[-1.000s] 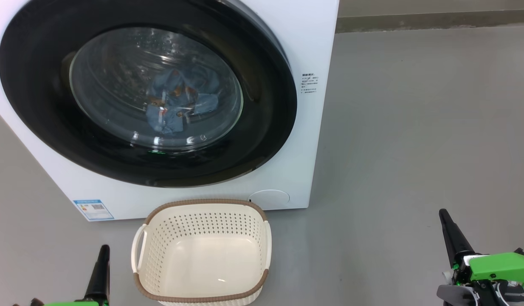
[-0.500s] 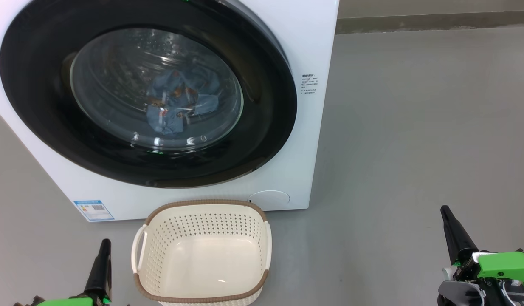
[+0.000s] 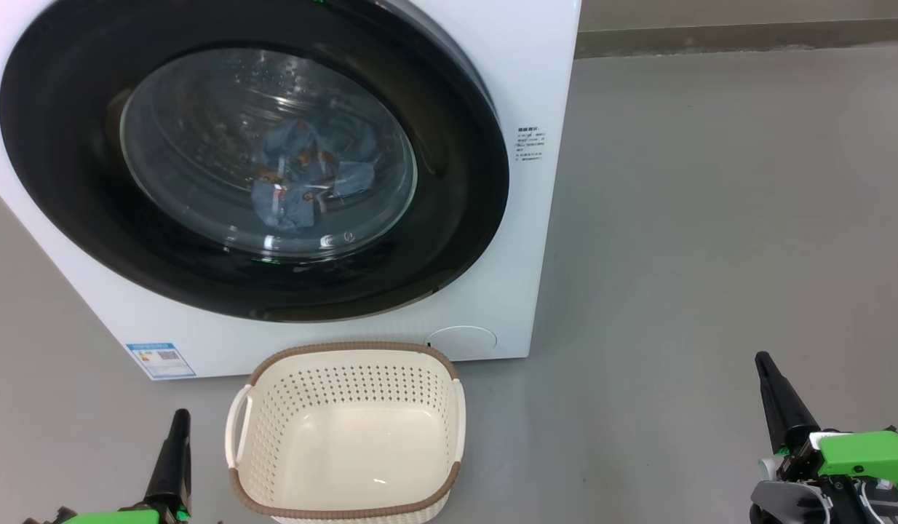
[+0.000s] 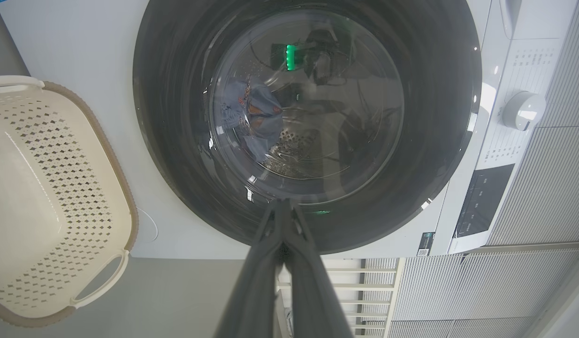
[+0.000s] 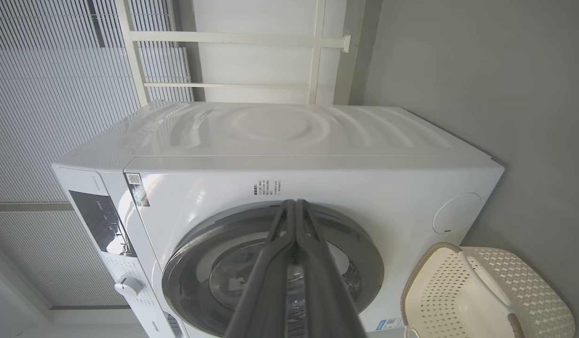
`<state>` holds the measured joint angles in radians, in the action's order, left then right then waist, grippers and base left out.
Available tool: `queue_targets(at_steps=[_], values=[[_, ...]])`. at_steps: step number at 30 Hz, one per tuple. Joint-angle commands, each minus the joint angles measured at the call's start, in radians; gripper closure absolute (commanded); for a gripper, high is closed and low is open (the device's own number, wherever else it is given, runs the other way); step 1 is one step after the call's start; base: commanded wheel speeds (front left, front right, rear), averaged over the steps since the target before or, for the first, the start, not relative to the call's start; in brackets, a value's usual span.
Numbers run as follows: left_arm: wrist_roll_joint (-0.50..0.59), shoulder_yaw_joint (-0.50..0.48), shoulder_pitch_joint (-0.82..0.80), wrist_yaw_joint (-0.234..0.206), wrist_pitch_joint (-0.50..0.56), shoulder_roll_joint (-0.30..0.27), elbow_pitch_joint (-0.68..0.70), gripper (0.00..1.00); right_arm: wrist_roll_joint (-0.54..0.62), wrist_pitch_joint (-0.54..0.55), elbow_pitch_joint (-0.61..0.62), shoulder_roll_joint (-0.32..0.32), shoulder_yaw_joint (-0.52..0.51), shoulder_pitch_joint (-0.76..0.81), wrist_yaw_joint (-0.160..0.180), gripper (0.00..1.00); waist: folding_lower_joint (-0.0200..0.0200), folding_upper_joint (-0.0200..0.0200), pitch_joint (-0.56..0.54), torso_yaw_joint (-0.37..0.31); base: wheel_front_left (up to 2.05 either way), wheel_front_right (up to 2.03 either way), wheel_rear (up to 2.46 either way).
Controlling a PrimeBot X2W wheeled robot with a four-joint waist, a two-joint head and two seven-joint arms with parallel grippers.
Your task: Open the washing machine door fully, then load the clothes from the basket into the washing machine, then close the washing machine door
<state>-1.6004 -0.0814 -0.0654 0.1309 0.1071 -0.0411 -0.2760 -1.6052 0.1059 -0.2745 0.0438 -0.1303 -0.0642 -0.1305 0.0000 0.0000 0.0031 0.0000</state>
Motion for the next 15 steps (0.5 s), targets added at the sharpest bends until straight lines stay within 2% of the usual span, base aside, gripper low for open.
queue_targets(at_steps=[1,15], values=[[-0.008,-0.033,-0.043,0.000,0.006,-0.009,0.031,1.00,-0.005,0.006,0.030,0.008,0.018,-0.044,0.000,1.00,0.0000,0.0000,0.000,0.000,0.00,0.00,0.00],[-0.008,-0.033,-0.043,0.000,0.006,-0.009,0.031,1.00,-0.004,0.006,0.030,0.008,0.018,-0.044,0.000,1.00,0.0000,0.0000,0.000,0.000,0.00,0.00,0.00]])
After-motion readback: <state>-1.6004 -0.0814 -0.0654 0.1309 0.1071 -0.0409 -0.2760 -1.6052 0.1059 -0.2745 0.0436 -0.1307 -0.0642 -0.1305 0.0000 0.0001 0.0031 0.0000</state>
